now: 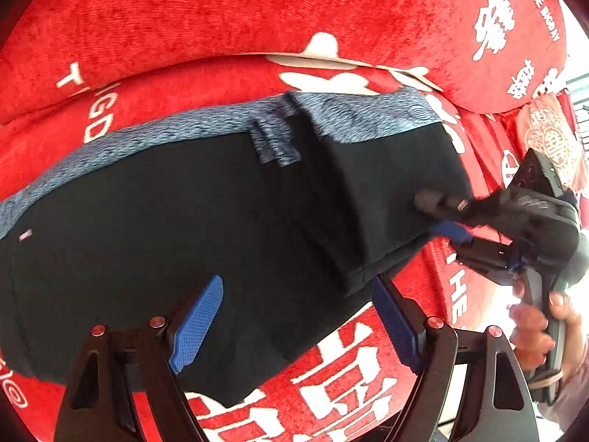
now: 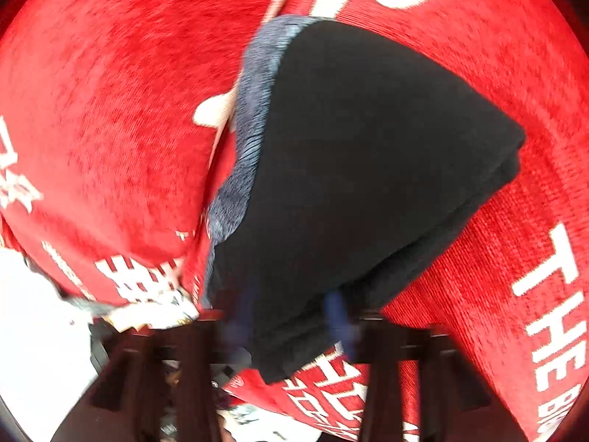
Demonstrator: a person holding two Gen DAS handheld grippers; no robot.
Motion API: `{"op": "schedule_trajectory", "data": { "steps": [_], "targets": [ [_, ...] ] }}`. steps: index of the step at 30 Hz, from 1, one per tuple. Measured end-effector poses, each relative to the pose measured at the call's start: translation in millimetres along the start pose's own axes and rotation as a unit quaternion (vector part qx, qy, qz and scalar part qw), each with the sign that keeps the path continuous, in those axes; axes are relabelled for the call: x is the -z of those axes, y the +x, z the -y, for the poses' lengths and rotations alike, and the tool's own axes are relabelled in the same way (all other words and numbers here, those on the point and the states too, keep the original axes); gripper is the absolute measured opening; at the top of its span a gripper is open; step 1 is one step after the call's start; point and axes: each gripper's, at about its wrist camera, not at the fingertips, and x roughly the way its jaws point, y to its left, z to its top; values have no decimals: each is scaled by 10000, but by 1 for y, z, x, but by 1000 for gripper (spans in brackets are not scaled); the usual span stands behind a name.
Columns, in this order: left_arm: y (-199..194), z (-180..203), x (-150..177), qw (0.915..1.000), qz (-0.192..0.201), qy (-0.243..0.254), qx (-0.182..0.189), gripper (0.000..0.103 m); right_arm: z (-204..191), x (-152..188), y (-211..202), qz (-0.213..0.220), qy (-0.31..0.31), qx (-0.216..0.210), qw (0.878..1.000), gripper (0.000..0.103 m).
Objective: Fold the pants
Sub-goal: 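Fold the held trouser end over onto the waistband with the right gripper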
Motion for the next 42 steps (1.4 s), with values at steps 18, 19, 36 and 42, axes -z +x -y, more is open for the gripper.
{"op": "schedule_trajectory", "data": {
  "steps": [18,19,36,42],
  "targets": [
    [-17,-11,-32,9954,426,-295,-811,84,-51,25,38,-341,-1741,1297,9756,16],
    [-18,-7,-35,9956,453,-295,-770,84,-61,26,38,-536,-1961,1356,9697,20],
    [52,44,-88,9948,119,-42,-1008,84,-86,-93,21,239,-2739,2000,9404,15],
    [41,4,-64,9954,-14,-506,-808,84,-84,-71,39,60,-2977,2070,9319,15]
  ]
}}
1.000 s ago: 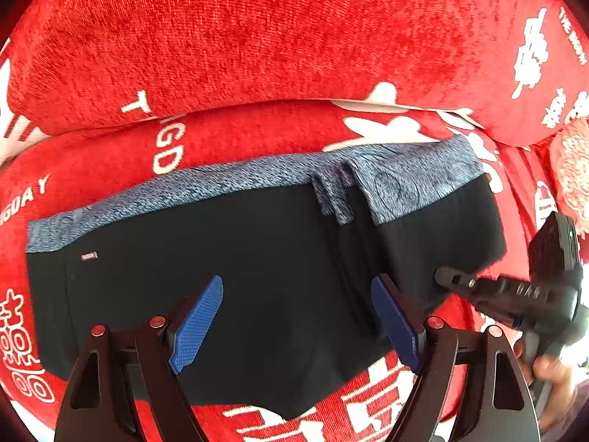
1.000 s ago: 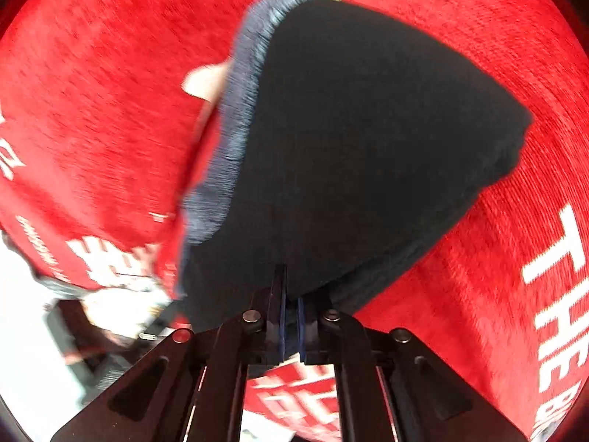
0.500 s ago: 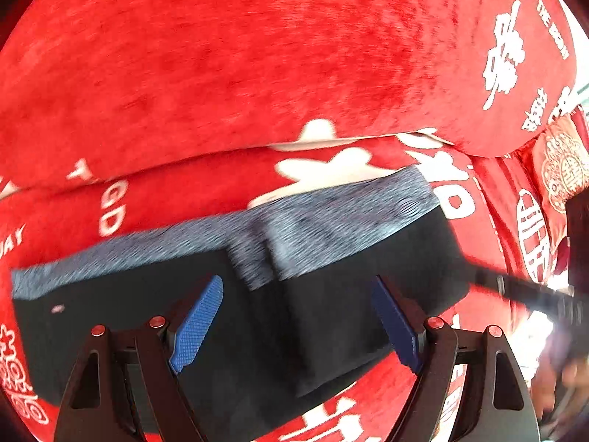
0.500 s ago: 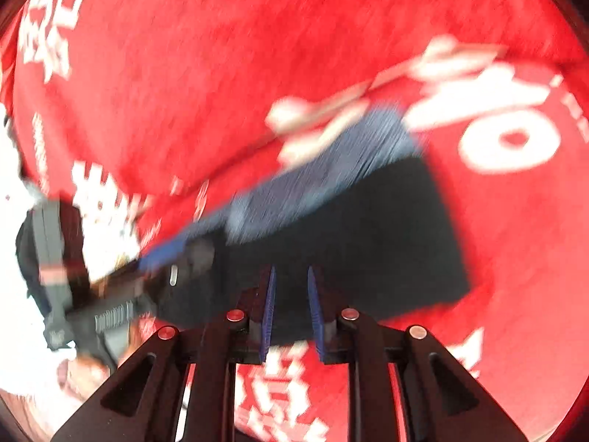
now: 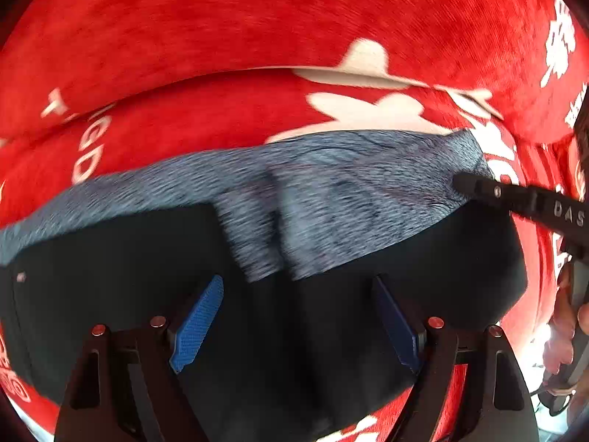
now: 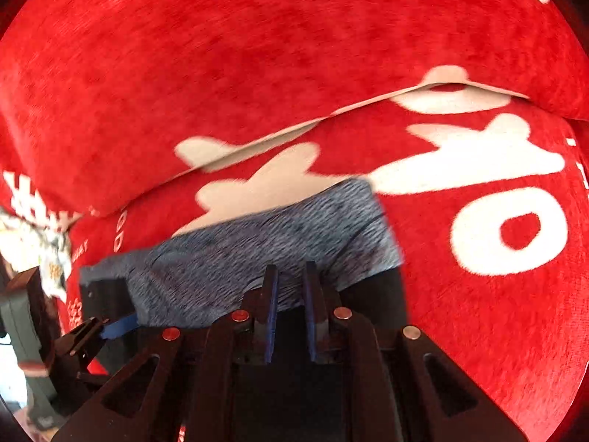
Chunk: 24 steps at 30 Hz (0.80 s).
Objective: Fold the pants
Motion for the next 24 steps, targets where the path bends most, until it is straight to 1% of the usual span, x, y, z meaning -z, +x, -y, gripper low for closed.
{"op": "schedule_trajectory", "data": {
  "steps": [2,3,4,6,7,8,10,11,12,13,14,15,18,21,24],
  "targets": [
    [-14,-12,4,9998,127,-105,-85,84,-11,3,5,-336,31,-466,9983,15],
    [-19,-17,6,9997,174,-146,-114,84,-20,6,5,-431,-31,-631,9971,15],
    [-27,-24,9,9993,246,-210,-181,84,-33,8,5,-458,-182,-706,9963,17],
    [-33,-35,13,9986,304,-284,-336,84,-59,11,6,-452,-457,-717,9954,38],
    [-37,-42,16,9980,326,-336,-418,84,-73,12,6,-416,-588,-686,9950,55],
    [-40,-47,18,9977,335,-376,-454,84,-85,11,9,-385,-726,-637,9946,57],
    [-45,-58,23,9968,354,-455,-559,84,-113,12,21,-478,-1032,-470,9924,57],
    [-46,-61,25,9964,360,-474,-605,84,-119,16,24,-540,-1120,-345,9916,52],
    [-46,-63,27,9961,365,-492,-640,84,-129,18,34,-630,-1243,25,9902,44],
    [-47,-68,30,9956,364,-535,-675,84,-132,20,40,-684,-1301,285,9887,10],
    [-48,-74,32,9953,355,-578,-685,84,-134,22,48,-746,-1282,457,9879,0],
    [-49,-78,35,9951,340,-625,-682,84,-132,24,53,-768,-1163,491,9890,0],
    [-52,-89,44,9943,344,-763,-658,84,-128,25,53,-718,-843,387,9931,0],
    [-54,-94,52,9938,331,-855,-636,84,-124,26,42,-822,-937,128,9921,0],
    [-57,-98,58,9934,281,-922,-616,84,-133,33,44,-1111,-956,-366,9885,0]
  ]
}}
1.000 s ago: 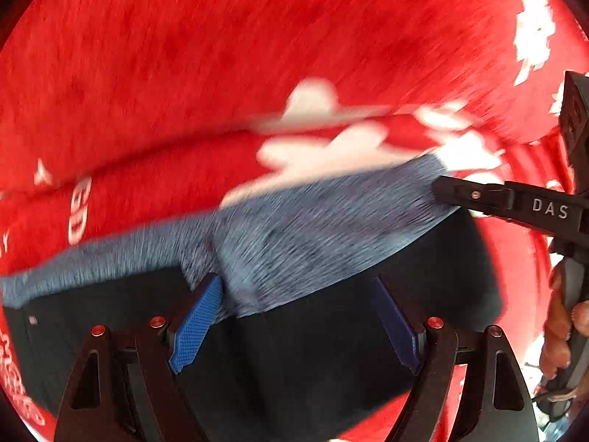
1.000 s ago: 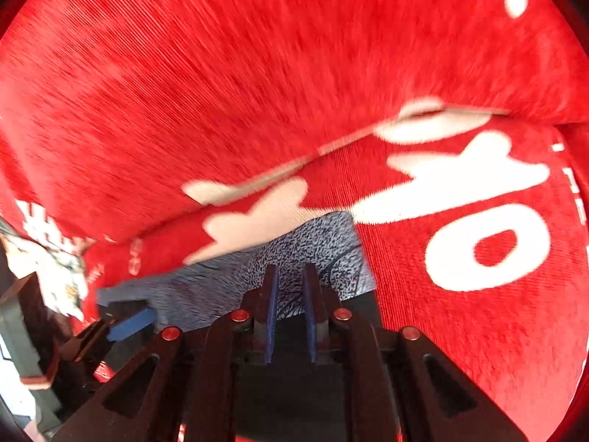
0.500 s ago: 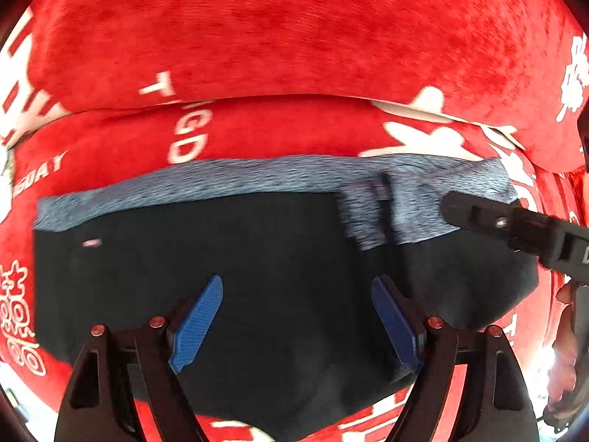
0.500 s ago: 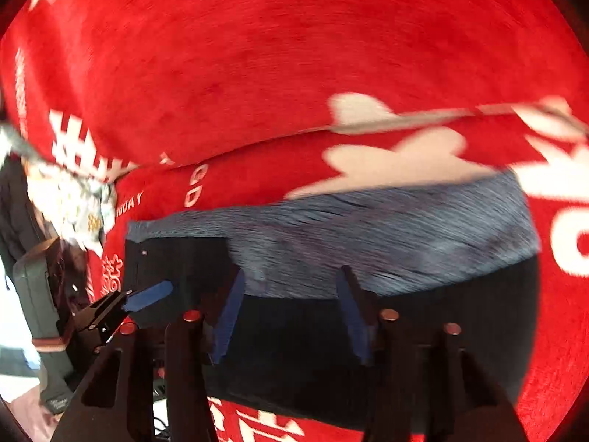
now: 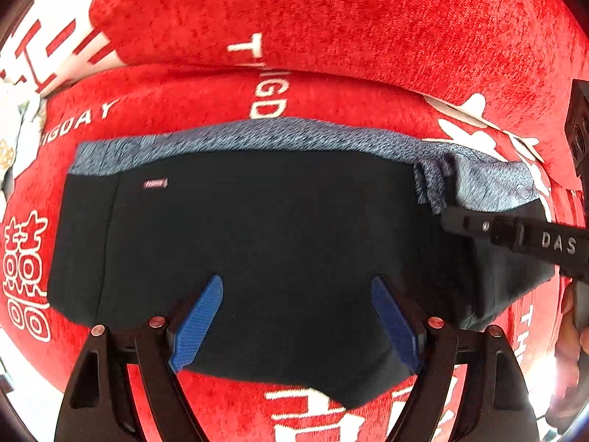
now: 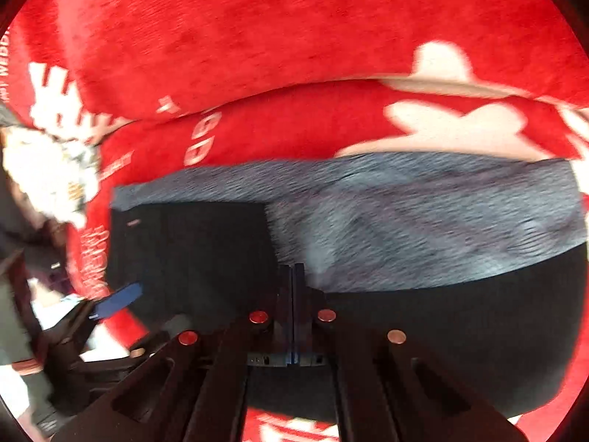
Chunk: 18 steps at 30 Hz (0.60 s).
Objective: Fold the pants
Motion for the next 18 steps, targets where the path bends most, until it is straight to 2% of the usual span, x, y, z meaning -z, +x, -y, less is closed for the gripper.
{"op": "schedule_trajectory", "data": {
  "steps": [2,4,6,8,10,13,15,18],
  "targets": [
    [-5,-2,2,10000,-18,-28,33,84,-6,7,2,-34,-7,-90,10000,1],
    [-11,-2,4,9999,-5,0,119,84,-10,18,-7,120,126,-106,9998,3],
    [-15,0,5,9996,-12,40,270,84,-6,27,-23,230,251,57,9994,11],
    [-19,6,3,9977,-12,79,666,84,4,35,-40,363,311,269,9985,28],
    [-22,19,-2,9906,-58,172,1353,84,15,43,-51,511,452,465,9966,40],
    [-16,42,-12,9743,-164,350,2220,84,38,55,-65,713,659,695,9929,42],
    [-6,61,-19,9648,-272,520,2563,84,54,59,-65,676,857,701,9915,42],
    [12,84,-28,9535,-484,619,2909,84,75,65,-55,583,1179,470,9902,42]
  ]
}}
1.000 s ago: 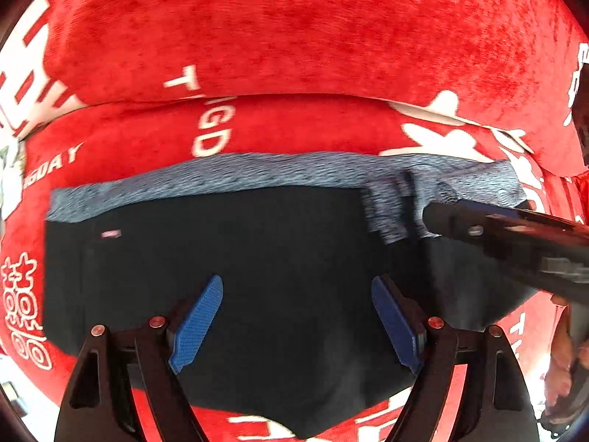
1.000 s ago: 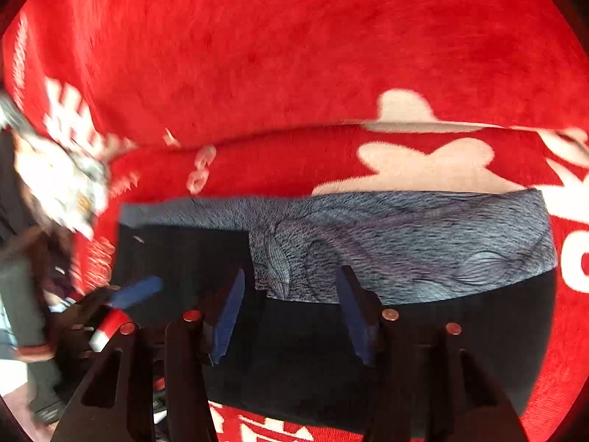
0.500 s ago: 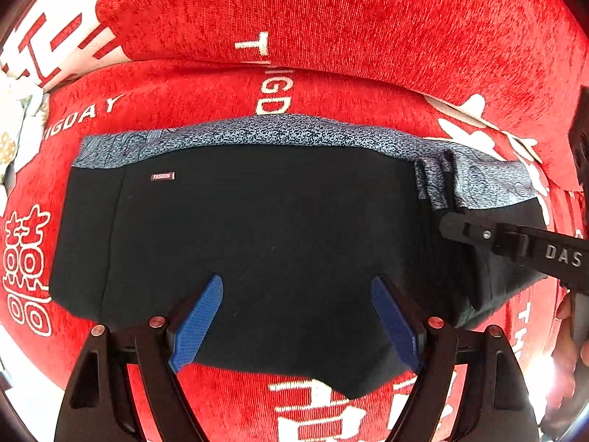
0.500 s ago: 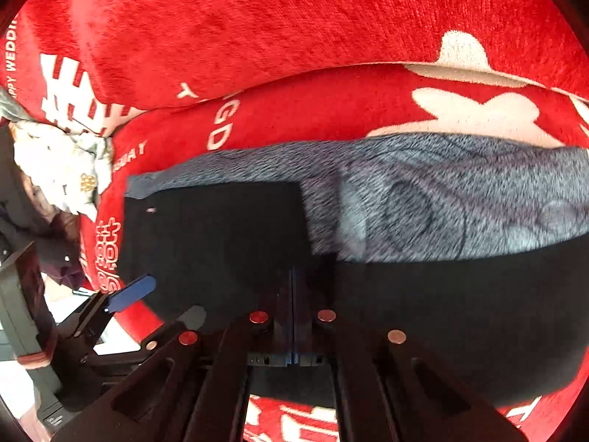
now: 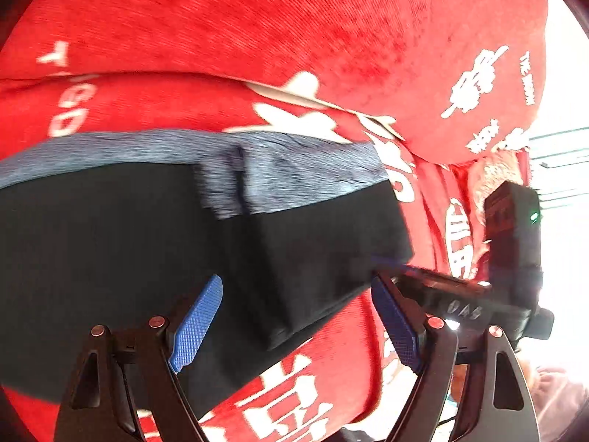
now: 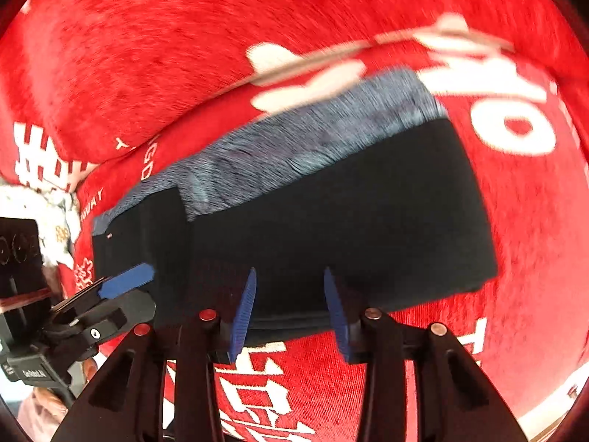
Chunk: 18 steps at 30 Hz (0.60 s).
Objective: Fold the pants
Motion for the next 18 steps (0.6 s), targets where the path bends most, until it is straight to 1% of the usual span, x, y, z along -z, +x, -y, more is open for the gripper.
{"op": "schedule_trajectory", "data": {
  "steps": [3,5,8,13,16,18],
  "targets": [
    [15,3,-5,9994,-174,-52,309,84,1,4,7,31,-12,-24,10000,42],
    [23,6,-7,9987,-257,-95,432,84,0,4,8,76,-50,-26,10000,44],
    [30,7,-5,9978,-330,-172,549,84,4,5,8,114,56,-129,9998,44],
    [38,4,-5,9976,-431,-242,484,84,19,8,6,197,450,-605,9970,44],
    [37,11,-6,9982,-394,-95,434,84,31,11,4,282,676,-913,9931,44],
    [36,17,-7,9982,-373,-8,472,84,41,14,4,321,903,-1164,9886,44]
  ]
}}
